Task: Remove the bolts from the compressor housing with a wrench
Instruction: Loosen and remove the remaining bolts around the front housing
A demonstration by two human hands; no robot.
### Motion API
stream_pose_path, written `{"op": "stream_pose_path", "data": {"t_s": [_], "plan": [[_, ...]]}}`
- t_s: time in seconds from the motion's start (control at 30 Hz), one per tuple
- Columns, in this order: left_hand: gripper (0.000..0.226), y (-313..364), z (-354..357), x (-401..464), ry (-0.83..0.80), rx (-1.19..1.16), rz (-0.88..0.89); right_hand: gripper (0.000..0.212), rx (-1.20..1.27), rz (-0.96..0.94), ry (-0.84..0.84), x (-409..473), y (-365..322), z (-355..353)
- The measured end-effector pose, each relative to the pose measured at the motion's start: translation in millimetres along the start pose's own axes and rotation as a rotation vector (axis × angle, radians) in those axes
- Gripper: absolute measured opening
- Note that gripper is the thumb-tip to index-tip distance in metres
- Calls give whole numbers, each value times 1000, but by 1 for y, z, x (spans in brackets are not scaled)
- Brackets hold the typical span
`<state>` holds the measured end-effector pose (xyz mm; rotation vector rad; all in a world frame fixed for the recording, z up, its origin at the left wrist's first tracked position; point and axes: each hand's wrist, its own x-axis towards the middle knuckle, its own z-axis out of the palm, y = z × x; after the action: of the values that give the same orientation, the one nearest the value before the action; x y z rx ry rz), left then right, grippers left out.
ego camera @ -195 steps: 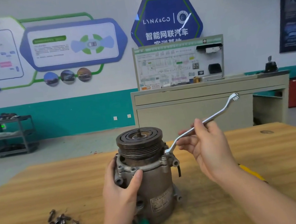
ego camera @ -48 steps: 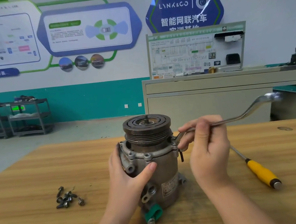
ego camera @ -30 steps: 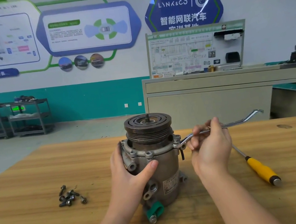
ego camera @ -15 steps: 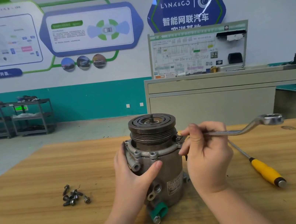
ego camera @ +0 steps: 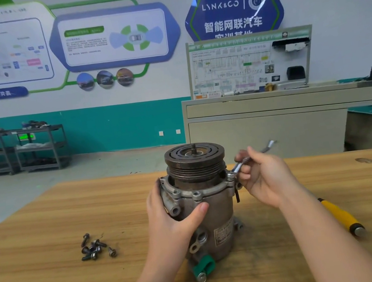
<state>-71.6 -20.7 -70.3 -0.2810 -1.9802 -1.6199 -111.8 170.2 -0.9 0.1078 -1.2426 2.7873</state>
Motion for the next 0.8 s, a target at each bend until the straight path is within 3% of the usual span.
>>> {"op": "stream_pose_path", "data": {"t_s": [0.1,0.2,0.3,0.4,0.63,0.8], "plan": [[101,-1,-1,1,-12,-12,3,19,126,56,-64,0,4,-4],[103,-1,-2,1,-18,-19,6,20,168,-222,69,-8,8,-2],[102,1,-2,-1,-17,-25,4,17,-143,-593,144,-20,13,2],[103,3,-2,-2,-28,-31,-10,17,-425,-864,104,-31,18,5],[110,0,-1,-2,-24,-11,-9,8,-689,-1268,17,-43,30,11],[112,1,-3,-2,-31,-13,-15,20,-794,-1439,-23,-43,38,9]]}}
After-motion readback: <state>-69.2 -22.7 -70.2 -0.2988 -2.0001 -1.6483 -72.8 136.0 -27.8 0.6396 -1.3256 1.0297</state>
